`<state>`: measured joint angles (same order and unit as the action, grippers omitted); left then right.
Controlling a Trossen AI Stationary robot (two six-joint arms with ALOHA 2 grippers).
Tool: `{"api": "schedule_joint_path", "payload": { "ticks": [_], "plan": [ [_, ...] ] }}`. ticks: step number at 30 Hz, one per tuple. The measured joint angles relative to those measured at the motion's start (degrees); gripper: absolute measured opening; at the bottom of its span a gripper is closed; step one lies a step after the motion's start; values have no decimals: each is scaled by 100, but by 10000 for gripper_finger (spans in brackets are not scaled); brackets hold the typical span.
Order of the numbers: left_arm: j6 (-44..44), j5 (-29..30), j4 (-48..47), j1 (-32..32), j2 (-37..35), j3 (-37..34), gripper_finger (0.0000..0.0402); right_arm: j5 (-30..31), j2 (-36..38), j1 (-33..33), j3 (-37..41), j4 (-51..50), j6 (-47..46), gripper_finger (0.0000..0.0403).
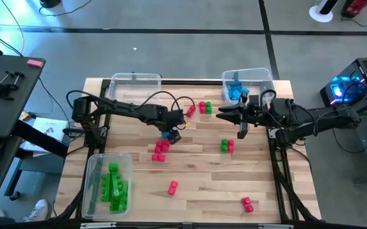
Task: Sort blocks
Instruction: Put the blue game piece into the top right transparent bin
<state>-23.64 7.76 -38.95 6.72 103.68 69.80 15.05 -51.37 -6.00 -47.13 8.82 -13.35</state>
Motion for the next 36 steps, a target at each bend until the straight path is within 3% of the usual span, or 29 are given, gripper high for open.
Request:
{"api": "schedule_joint_path", "payload": {
  "ticks": [16,19,24,28,32,36],
  "plan": [
    [-132,-311,-412,-54,644,2,279,2,0,0,0,-184,-245,0],
    [97,-371,-388,-52,655,2,238,7,0,0,0,-199,-320,0],
    [124,-430,-166,29,535,71,95,13,-2,0,0,-217,-331,0],
    [280,-494,167,174,387,507,101,11,0,-2,0,8,-334,0],
    [958,-473,1022,278,189,1192,101,-172,0,-55,0,882,-358,0],
    [1467,-540,3109,351,193,1726,101,-205,4,-90,0,1767,-311,0]
  ]
}}
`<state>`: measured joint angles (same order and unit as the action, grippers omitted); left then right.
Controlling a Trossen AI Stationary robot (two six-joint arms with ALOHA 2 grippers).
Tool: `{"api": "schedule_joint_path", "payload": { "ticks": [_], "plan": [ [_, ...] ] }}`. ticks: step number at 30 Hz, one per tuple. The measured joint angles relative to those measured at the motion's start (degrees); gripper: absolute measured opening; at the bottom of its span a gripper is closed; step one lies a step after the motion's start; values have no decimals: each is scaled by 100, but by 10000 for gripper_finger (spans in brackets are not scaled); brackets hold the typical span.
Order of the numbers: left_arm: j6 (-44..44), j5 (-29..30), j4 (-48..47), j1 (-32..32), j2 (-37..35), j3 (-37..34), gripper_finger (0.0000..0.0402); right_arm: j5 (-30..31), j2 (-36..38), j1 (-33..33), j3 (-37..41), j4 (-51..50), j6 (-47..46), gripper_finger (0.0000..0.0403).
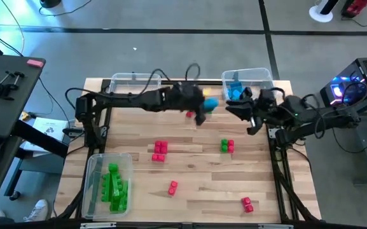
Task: Sort blocks
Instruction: Put the blue game piece into the top right transparent bin, then put the green game piece into the bottom left transparent bin
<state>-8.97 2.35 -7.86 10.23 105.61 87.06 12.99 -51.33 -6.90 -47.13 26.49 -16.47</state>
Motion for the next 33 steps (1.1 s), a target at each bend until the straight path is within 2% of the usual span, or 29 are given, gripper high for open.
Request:
{"api": "schedule_joint_path", "payload": {
  "ticks": [3,8,13,17,22,25,27,30,33],
  "plan": [
    [340,-104,1235,79,340,338,101,5,0,0,0,311,113,0],
    [310,-80,1687,265,1345,1037,101,236,-4,15,0,283,131,0],
    [29,91,2568,463,2479,2070,103,601,-100,21,0,246,39,0],
    [-274,96,2599,626,3176,3059,143,608,-207,26,0,199,-240,0],
    [347,-94,1834,706,3453,3847,200,603,-360,11,0,202,-315,0],
    [745,-105,1796,698,3421,3966,227,596,-428,13,0,200,-310,0],
    [792,-125,1402,692,3298,4021,240,590,-433,13,0,201,-300,0],
    [620,-450,-190,696,2860,4091,248,419,-413,13,0,452,-317,0],
    [519,-1148,-2001,737,2336,4108,247,-437,-327,11,0,701,-510,0]
  ]
}}
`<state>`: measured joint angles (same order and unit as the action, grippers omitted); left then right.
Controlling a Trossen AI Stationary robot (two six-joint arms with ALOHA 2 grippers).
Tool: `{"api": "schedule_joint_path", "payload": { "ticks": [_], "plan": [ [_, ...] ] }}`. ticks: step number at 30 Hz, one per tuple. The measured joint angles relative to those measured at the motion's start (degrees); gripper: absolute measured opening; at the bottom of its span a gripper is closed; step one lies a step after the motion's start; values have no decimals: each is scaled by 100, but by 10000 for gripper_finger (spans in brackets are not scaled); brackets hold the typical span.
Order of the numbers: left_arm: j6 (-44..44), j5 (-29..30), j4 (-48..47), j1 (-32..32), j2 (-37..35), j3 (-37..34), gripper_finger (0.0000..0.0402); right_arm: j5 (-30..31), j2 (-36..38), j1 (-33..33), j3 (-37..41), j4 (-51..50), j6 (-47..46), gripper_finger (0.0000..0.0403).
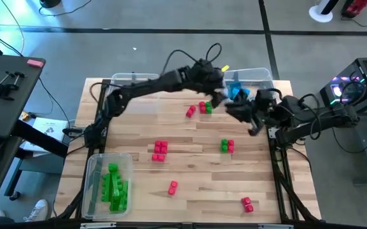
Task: Sort blocks
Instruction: Put the green game piece into the bottom left transparent bin
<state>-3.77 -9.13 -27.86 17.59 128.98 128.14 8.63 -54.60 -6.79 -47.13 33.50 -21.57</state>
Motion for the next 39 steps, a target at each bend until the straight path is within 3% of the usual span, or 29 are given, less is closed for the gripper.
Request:
{"api": "schedule_joint_path", "payload": {
  "ticks": [5,8,11,15,18,22,26,31,36,39],
  "plan": [
    [95,-1458,-2403,-160,-697,-322,241,-1539,74,-61,-4,-1096,-1163,0],
    [82,-1576,-2521,-487,-1336,-1154,238,-1679,29,-263,-4,-2427,-1783,0],
    [-361,-1443,-1487,-828,-2177,-2487,234,-1691,-126,-499,-4,-4229,-2083,0],
    [-1351,-535,489,-1241,-3311,-4571,230,-1433,-452,-676,2,-6107,-2451,0],
    [-2294,204,1785,-1338,-4077,-5872,229,-929,-734,-640,2,-6958,-2968,5],
    [-3273,856,2779,-1104,-4777,-6971,228,-724,-1249,-338,2,-7452,-3010,27],
    [-3494,831,3240,-835,-5164,-7407,228,-829,-1936,104,2,-7484,-2703,31],
    [-3224,838,3405,-614,-5288,-7439,228,-833,-2773,431,-139,-7852,-2093,4],
    [-3355,822,3598,-484,-5293,-7440,228,-236,-3373,385,-886,-8951,-1254,1],
    [-3353,836,3589,-473,-5290,-7440,228,-67,-3432,239,-1343,-9121,-754,0]
  ]
}}
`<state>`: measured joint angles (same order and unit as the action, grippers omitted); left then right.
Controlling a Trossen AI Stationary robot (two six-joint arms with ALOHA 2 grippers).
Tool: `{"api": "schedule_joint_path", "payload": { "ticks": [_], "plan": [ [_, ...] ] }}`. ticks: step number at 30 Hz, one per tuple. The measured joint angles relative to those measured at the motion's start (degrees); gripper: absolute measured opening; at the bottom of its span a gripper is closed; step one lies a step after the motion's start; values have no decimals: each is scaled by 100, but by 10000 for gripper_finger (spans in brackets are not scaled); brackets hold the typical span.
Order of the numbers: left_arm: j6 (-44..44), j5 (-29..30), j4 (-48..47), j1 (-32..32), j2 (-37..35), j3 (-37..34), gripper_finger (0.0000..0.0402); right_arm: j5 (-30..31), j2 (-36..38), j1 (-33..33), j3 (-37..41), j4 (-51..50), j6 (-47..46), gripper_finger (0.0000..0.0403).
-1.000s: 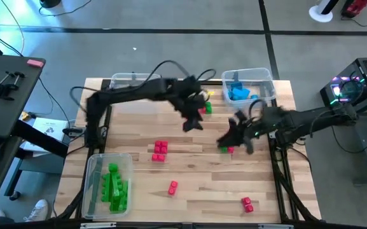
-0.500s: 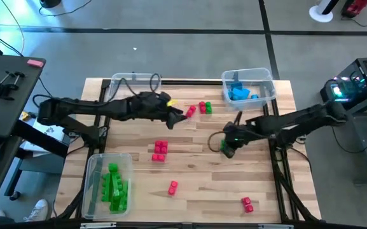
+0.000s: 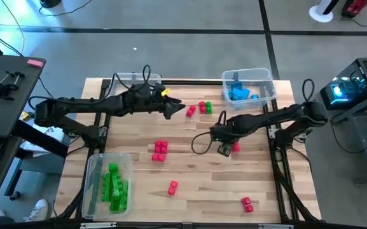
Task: Sort blocks
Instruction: Put the green game piece into the bottom left transparent bin
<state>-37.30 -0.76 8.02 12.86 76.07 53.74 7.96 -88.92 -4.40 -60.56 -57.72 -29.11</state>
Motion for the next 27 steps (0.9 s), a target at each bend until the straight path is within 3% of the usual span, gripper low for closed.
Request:
{"api": "schedule_joint_path", "payload": {
  "ticks": [4,7,16,22,27],
  "plan": [
    [0,-5,-6,-12,-1,0,228,206,-80,-108,-33,-277,610,0],
    [-32,-4,-10,-43,0,0,228,534,-78,6,247,-326,499,0],
    [-166,-6,-14,-133,0,0,228,444,-68,176,394,-332,-878,0],
    [-168,-6,-8,-125,0,0,228,41,-68,169,394,-391,-2806,1],
    [-161,-12,-6,-83,0,0,228,-20,-68,-45,394,-441,-3617,22]
  ]
}}
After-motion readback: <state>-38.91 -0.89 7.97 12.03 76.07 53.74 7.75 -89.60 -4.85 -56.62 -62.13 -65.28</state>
